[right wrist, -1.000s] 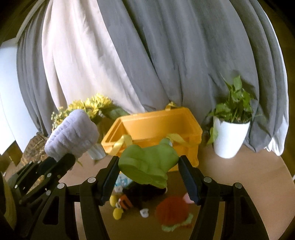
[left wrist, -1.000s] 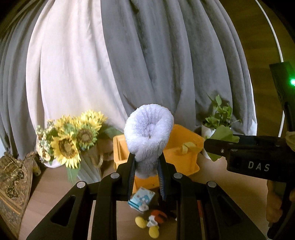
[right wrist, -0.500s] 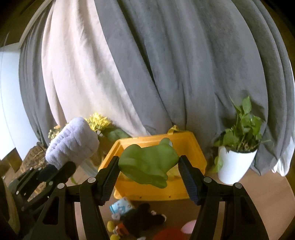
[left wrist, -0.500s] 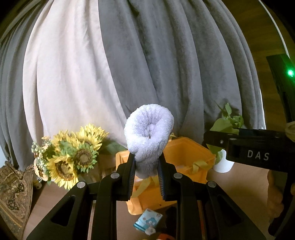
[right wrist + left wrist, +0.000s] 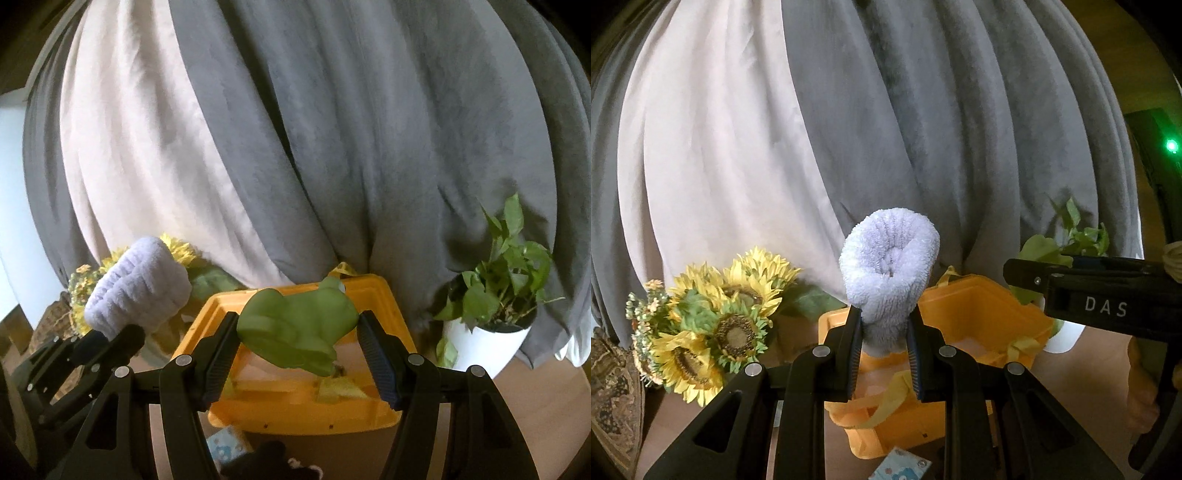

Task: Organize soft objects
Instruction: 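Lift the sock and frog and carry both over the orange crate, then open both tools to drop the sock and frog into the crate, then move both tools back toward the Mickey plush and red pompom toy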

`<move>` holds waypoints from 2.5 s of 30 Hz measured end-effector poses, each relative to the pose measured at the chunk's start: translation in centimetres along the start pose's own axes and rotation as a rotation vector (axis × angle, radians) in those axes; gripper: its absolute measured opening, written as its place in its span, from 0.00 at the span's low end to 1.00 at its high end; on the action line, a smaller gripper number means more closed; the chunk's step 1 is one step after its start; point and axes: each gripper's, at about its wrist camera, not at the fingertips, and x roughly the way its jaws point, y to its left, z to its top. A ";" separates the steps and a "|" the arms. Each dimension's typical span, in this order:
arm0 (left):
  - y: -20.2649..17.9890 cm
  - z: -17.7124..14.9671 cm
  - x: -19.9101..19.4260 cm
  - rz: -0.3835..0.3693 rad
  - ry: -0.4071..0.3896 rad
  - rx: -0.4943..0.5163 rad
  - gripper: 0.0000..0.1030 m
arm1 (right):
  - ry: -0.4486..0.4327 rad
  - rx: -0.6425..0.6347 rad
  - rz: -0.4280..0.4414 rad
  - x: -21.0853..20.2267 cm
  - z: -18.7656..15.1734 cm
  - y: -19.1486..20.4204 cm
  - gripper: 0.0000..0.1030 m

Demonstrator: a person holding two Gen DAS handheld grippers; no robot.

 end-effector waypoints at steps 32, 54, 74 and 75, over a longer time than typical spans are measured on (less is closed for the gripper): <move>-0.4 -1.6 11.4 -0.062 0.202 -0.005 0.36 | 0.175 0.039 -0.062 11.6 -0.3 -3.3 0.64; 0.6 -0.4 5.0 -0.009 0.134 -0.063 0.57 | 0.066 0.055 -0.162 4.8 0.2 -2.8 0.72; -0.4 -1.5 -4.0 -0.027 0.069 -0.012 0.62 | 0.032 0.075 -0.215 -4.5 -3.6 -0.9 0.72; -0.5 -1.7 -4.4 -0.026 0.072 -0.006 0.62 | 0.033 0.072 -0.216 -4.7 -3.8 -0.8 0.72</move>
